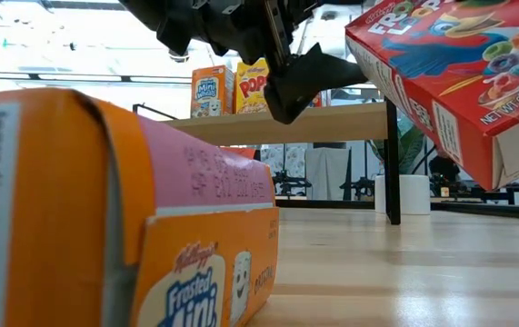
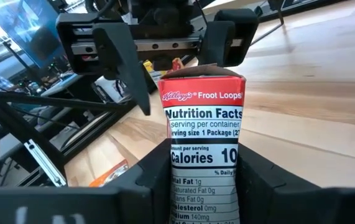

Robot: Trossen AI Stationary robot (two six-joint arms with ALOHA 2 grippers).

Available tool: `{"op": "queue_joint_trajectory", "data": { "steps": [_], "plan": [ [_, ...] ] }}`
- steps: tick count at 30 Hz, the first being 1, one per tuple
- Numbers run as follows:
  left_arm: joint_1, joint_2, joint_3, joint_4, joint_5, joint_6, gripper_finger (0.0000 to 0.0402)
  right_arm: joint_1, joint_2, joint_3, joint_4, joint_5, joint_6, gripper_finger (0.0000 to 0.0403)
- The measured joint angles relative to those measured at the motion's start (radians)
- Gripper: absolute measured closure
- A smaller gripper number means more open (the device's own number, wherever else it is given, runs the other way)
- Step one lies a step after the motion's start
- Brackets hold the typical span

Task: Stack cereal on shelf
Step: Put red cereal box on the table

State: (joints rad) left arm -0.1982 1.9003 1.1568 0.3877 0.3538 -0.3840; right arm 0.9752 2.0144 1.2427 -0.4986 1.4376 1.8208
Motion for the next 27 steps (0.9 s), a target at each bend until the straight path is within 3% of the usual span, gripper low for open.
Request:
{"op": "queue_joint_trajectory", "data": {
  "steps": [10, 16, 27],
  "plan": [
    [0.003, 0.000, 0.000, -0.010, 0.000, -0.029, 0.0151, 0.000, 0.000, 0.000, 0.126, -0.011, -0.157, 0.0250],
    [0.001, 0.000, 0.000, -0.011, 0.051, -0.044, 0.0129, -0.006, 0.000, 0.000, 0.184, -0.024, -0.227, 0.0248],
    [-0.019, 0.000, -0.001, 0.024, 0.064, -0.026, 0.0122, -0.016, 0.000, 0.007, 0.201, -0.026, -0.237, 0.0249]
  ]
}}
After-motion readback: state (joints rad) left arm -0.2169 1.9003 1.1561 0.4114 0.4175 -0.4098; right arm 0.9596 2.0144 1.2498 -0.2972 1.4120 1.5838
